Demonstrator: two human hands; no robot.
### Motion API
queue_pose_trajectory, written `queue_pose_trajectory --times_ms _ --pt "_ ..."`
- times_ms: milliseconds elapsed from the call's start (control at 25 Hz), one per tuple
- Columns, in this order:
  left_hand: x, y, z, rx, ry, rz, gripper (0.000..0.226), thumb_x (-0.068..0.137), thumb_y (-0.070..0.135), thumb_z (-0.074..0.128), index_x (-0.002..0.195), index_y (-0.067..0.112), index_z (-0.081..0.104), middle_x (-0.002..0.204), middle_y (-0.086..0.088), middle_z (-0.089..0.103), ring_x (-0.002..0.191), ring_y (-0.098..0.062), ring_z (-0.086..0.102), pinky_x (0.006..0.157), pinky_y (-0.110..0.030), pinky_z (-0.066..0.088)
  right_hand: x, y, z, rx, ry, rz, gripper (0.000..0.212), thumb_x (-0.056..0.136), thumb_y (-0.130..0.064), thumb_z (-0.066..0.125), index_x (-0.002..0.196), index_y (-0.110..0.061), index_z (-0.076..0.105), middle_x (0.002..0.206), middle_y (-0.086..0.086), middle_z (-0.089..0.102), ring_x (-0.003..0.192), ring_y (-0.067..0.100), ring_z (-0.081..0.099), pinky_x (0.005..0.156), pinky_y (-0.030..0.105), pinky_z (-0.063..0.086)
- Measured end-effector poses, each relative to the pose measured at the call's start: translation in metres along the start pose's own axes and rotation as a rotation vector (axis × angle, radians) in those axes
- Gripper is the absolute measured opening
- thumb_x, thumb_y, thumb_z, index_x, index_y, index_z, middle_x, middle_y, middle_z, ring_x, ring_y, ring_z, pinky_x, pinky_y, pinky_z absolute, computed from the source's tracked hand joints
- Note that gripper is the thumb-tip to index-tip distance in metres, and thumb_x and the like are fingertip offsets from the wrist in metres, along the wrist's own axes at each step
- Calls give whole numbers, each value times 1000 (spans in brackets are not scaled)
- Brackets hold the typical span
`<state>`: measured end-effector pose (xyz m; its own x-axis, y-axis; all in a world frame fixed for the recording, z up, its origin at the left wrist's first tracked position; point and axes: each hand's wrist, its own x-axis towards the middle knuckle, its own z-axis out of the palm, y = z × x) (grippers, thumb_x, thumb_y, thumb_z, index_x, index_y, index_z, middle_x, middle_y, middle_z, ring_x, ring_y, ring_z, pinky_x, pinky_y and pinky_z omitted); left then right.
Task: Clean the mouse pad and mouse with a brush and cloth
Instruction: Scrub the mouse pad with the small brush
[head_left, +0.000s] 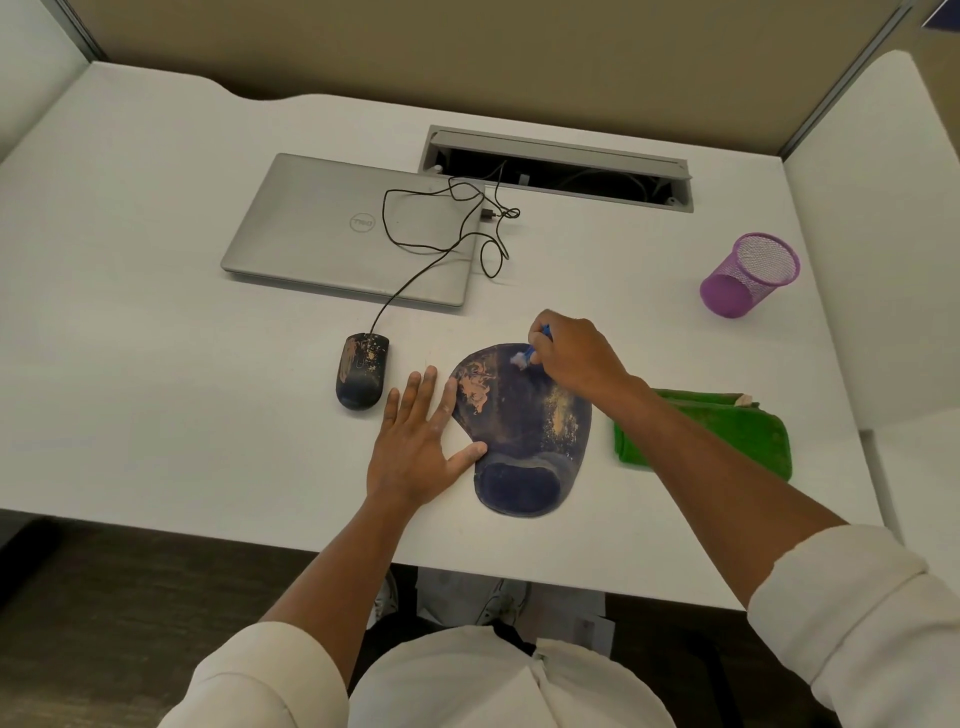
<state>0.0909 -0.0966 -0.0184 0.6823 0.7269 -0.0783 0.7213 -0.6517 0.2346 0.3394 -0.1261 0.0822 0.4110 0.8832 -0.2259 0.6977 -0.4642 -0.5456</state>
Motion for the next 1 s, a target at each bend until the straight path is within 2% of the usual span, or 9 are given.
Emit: queue_pose_trajectory --times_ms 160,360,520,680,880,1000 --pt "0 0 1 -5 7 -1 99 87 87 14 164 26 3 171 -3 -12 157 -22 -15 128 -48 1 -6 9 1 -152 -93 40 23 94 -19 43 90 -11 64 83 7 70 79 28 67 70 41 54" --pt "0 0 1 3 12 2 99 88 87 15 164 26 3 171 -3 -11 157 -23 -14 128 -48 1 -5 17 -11 -62 55 77 21 98 -22 43 94 -16 63 86 4 68 78 23 63 70 39 53" --pt "0 1 0 -7 15 -3 99 87 88 14 164 26 4 171 -3 -10 157 -22 -13 128 -48 0 -10 29 -11 -141 -41 89 24 95 -19 44 92 -14 67 90 7 69 81 24 63 74 39 53" --pt "0 1 -1 -16 11 -1 100 86 88 13 164 26 4 171 -3 -10 157 -22 -13 128 -49 1 -10 35 -24 -11 108 110 21 97 -22 42 92 -18 62 87 2 70 78 21 64 71 39 52" --pt "1 -1 3 -24 22 -5 101 86 90 10 164 27 1 171 -3 -11 157 -22 -15 128 -47 -3 -26 32 -9 -137 66 212 22 96 -21 39 92 -15 60 86 3 68 77 21 63 67 34 52" --pt "1 -1 3 -39 27 7 100 87 89 13 164 26 3 172 -3 -10 157 -23 -14 128 -46 -3 -26 25 -9 -96 172 253 21 97 -20 38 93 -13 58 86 4 65 76 22 62 66 36 53"
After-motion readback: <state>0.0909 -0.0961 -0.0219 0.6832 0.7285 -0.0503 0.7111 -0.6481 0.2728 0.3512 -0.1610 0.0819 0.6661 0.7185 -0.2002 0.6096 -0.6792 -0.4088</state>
